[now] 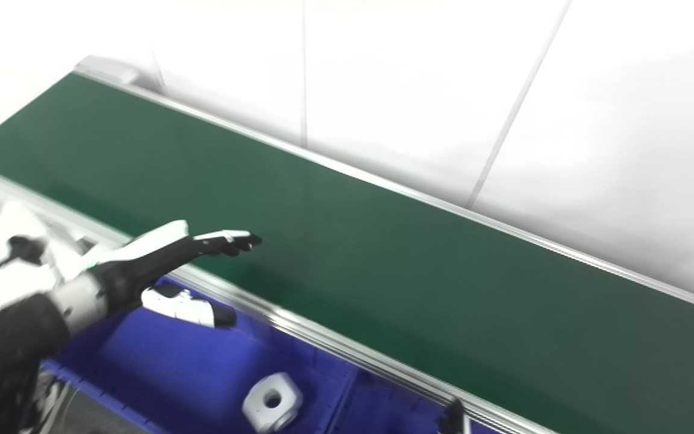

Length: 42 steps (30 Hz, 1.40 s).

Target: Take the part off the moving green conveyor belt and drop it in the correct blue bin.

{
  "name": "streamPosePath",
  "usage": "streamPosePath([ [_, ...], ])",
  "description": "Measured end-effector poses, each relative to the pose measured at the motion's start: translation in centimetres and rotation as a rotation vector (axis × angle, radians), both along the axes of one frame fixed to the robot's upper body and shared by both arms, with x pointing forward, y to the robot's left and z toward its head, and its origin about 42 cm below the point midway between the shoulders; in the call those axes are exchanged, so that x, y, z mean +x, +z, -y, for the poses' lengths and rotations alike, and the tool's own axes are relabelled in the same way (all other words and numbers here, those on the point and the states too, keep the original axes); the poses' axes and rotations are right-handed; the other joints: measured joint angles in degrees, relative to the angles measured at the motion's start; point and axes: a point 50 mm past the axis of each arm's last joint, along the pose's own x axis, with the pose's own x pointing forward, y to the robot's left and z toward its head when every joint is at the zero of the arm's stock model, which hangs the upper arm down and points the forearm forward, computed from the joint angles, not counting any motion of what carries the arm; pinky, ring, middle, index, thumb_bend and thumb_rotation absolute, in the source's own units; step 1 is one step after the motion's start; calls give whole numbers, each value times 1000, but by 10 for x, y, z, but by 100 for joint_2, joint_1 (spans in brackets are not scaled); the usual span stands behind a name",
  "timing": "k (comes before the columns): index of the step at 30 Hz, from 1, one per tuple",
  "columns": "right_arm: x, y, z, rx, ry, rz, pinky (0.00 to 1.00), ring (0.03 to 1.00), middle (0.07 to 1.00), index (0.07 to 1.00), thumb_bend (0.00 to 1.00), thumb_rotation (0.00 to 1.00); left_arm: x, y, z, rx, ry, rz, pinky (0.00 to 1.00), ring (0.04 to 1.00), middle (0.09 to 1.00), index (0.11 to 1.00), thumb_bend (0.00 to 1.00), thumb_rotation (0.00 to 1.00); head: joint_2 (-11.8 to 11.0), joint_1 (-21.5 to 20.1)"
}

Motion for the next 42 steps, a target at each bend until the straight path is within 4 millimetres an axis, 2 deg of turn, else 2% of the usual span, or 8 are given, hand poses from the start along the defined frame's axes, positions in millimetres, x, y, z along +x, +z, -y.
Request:
streamPosePath([
  [1, 0, 1, -6, 2, -6, 1, 1000, 939, 999, 1000, 726, 942, -2, -8, 8, -115, 35, 27, 894, 903, 920, 938, 775, 858, 61, -609],
  [3, 0, 3, -16, 6, -8, 1, 1000, 927, 994, 1000, 742, 911, -7, -20, 21, -285, 89, 66, 961, 938, 955, 967, 788, 855, 70, -686],
  [6, 0, 5, -17, -25, -24, -3, 962, 919, 980, 1000, 772, 836, -22, -38, 48, -500, 143, 67, 996, 994, 996, 997, 856, 936, 167, -1546],
  [10, 0, 4, -17, -59, -38, -29, 986, 912, 973, 1000, 781, 830, -52, -72, 76, -541, 131, -54, 1000, 1000, 1000, 1000, 898, 997, 263, -2011],
  [15, 0, 3, -18, -116, -44, -41, 972, 912, 973, 1000, 774, 846, -66, -97, 67, -418, 94, -100, 1000, 1000, 1000, 1000, 842, 1000, 483, -2539],
  [21, 1, 2, -16, -149, -61, -65, 951, 922, 978, 1000, 788, 843, -53, -106, 55, -354, 23, -98, 1000, 1000, 1000, 1000, 715, 1000, 642, -2558],
  [28, 2, 3, -16, -162, -58, -73, 958, 938, 983, 1000, 792, 850, -50, -106, 63, -347, -8, -58, 1000, 1000, 1000, 1000, 805, 993, 835, -2092],
  [42, 7, 16, -15, -107, -72, -51, 939, 977, 1000, 1000, 755, 797, -56, -106, 78, -372, 84, 31, 1000, 1000, 1000, 1000, 946, 1000, 642, -1635],
])
